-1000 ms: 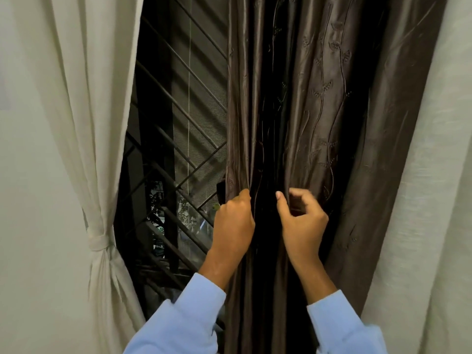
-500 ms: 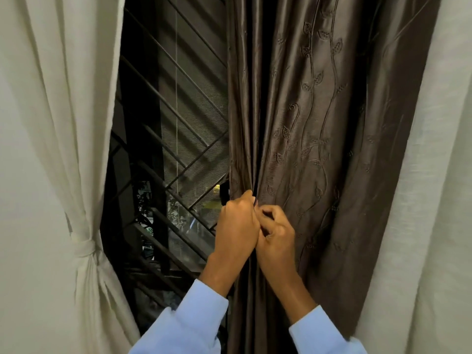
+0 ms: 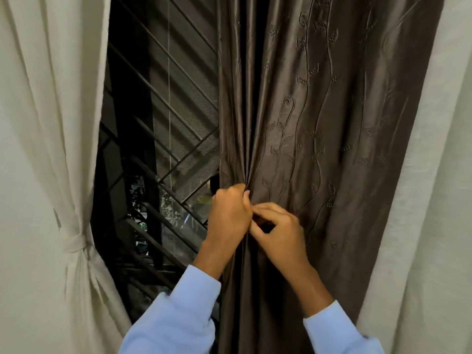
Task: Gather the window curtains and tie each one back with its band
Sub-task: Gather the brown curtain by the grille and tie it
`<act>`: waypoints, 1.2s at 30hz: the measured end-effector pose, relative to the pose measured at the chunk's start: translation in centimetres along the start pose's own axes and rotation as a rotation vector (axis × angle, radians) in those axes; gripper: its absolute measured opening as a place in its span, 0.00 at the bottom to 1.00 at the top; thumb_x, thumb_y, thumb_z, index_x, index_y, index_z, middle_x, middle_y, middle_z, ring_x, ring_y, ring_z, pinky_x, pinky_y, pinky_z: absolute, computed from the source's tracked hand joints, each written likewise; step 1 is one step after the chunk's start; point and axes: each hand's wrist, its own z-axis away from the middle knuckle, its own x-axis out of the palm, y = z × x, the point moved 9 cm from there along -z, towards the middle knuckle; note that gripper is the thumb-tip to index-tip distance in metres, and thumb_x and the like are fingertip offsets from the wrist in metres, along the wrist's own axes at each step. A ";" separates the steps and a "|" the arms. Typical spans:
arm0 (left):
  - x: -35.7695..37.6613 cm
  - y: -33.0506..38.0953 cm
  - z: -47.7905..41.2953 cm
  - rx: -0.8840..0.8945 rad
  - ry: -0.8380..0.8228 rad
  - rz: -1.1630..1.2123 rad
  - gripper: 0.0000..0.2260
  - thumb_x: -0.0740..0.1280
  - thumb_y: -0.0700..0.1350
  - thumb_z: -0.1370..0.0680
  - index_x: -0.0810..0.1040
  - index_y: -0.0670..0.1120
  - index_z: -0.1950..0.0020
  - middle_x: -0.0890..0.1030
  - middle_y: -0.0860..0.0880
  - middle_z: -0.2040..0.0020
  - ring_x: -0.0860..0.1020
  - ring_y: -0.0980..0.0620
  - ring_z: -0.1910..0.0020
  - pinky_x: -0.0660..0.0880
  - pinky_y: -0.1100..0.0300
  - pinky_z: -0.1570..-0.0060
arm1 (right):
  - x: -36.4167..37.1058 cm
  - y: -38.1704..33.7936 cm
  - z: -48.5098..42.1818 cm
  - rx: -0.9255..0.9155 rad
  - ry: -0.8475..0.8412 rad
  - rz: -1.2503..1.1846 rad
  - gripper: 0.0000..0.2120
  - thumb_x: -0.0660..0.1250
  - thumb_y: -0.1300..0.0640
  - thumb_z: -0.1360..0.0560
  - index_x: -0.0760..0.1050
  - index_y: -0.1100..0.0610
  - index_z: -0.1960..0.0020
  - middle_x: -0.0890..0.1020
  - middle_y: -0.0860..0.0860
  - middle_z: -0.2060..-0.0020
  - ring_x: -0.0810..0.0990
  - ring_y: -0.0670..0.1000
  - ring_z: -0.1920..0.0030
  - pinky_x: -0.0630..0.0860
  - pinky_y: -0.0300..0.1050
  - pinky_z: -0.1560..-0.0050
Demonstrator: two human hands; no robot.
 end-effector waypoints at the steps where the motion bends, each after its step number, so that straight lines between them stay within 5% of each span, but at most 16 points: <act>1: 0.1 -0.2 -0.2 -0.002 0.006 -0.010 0.13 0.63 0.41 0.22 0.67 0.45 0.67 0.75 0.43 0.71 0.75 0.43 0.69 0.62 0.58 0.70 | -1.5 -0.1 0.1 -0.031 0.079 0.034 0.11 0.73 0.58 0.27 0.84 0.49 0.45 0.83 0.40 0.51 0.81 0.42 0.51 0.80 0.46 0.53; 4: 0.1 -0.9 -0.3 0.008 0.032 -0.006 0.13 0.64 0.41 0.22 0.68 0.45 0.67 0.76 0.42 0.70 0.75 0.43 0.71 0.62 0.59 0.70 | -6.3 -0.7 1.5 -0.119 0.447 0.260 0.12 0.75 0.56 0.27 0.83 0.49 0.44 0.81 0.46 0.47 0.79 0.48 0.46 0.75 0.52 0.45; 7: -0.3 -1.5 -0.1 0.010 0.071 -0.007 0.13 0.64 0.40 0.22 0.68 0.45 0.67 0.75 0.45 0.72 0.73 0.46 0.74 0.64 0.58 0.72 | -9.6 0.9 2.2 0.078 0.679 0.430 0.24 0.76 0.48 0.30 0.76 0.48 0.36 0.73 0.49 0.34 0.72 0.51 0.34 0.60 0.51 0.32; 13: -1.2 -3.2 -0.2 -0.012 0.112 -0.009 0.10 0.64 0.41 0.21 0.77 0.40 0.61 0.77 0.43 0.71 0.75 0.44 0.72 0.72 0.52 0.71 | -10.6 4.8 0.4 0.340 0.602 0.371 0.52 0.76 0.34 0.38 0.57 0.52 0.23 0.60 0.52 0.22 0.60 0.53 0.23 0.58 0.63 0.28; 17: -1.4 -3.4 -0.4 -0.014 0.129 -0.029 0.09 0.65 0.41 0.22 0.77 0.40 0.61 0.77 0.44 0.71 0.75 0.46 0.73 0.70 0.54 0.72 | -9.7 6.1 -0.5 0.397 0.548 0.235 0.55 0.76 0.32 0.39 0.53 0.48 0.22 0.68 0.48 0.26 0.70 0.49 0.30 0.62 0.62 0.31; 21: -1.1 -3.2 -0.2 -0.019 0.125 -0.044 0.09 0.64 0.42 0.21 0.78 0.40 0.59 0.78 0.42 0.69 0.76 0.43 0.71 0.74 0.49 0.69 | -8.7 6.2 -1.4 0.407 0.522 0.100 0.48 0.79 0.42 0.36 0.55 0.45 0.24 0.77 0.44 0.39 0.77 0.42 0.47 0.62 0.50 0.37; 23: -1.0 -3.1 -0.2 -0.027 0.121 -0.055 0.09 0.63 0.43 0.21 0.79 0.40 0.55 0.79 0.41 0.67 0.77 0.41 0.69 0.75 0.48 0.66 | -9.0 5.7 -1.4 0.378 0.582 0.051 0.37 0.79 0.47 0.33 0.64 0.44 0.30 0.78 0.40 0.49 0.78 0.40 0.53 0.66 0.52 0.35; 26: -1.0 -2.8 0.0 -0.044 0.102 -0.090 0.10 0.62 0.44 0.21 0.79 0.41 0.54 0.79 0.40 0.66 0.77 0.40 0.67 0.75 0.47 0.65 | -9.2 4.4 -1.2 0.303 0.630 -0.007 0.18 0.77 0.52 0.29 0.73 0.43 0.45 0.76 0.35 0.59 0.77 0.37 0.59 0.78 0.58 0.48; 30: -0.9 -1.7 0.3 -0.025 0.097 -0.095 0.09 0.62 0.43 0.21 0.78 0.40 0.57 0.78 0.41 0.68 0.77 0.41 0.69 0.76 0.47 0.66 | -8.4 3.1 -0.8 0.203 0.647 -0.051 0.09 0.75 0.56 0.27 0.77 0.47 0.51 0.80 0.45 0.60 0.79 0.42 0.61 0.79 0.43 0.59; 36: -1.0 0.2 1.1 0.021 0.103 -0.059 0.09 0.63 0.42 0.21 0.77 0.40 0.58 0.78 0.42 0.68 0.77 0.42 0.70 0.75 0.51 0.68 | -5.0 1.9 -0.7 0.094 0.493 -0.046 0.04 0.75 0.64 0.29 0.81 0.57 0.59 0.80 0.47 0.60 0.80 0.46 0.59 0.77 0.44 0.59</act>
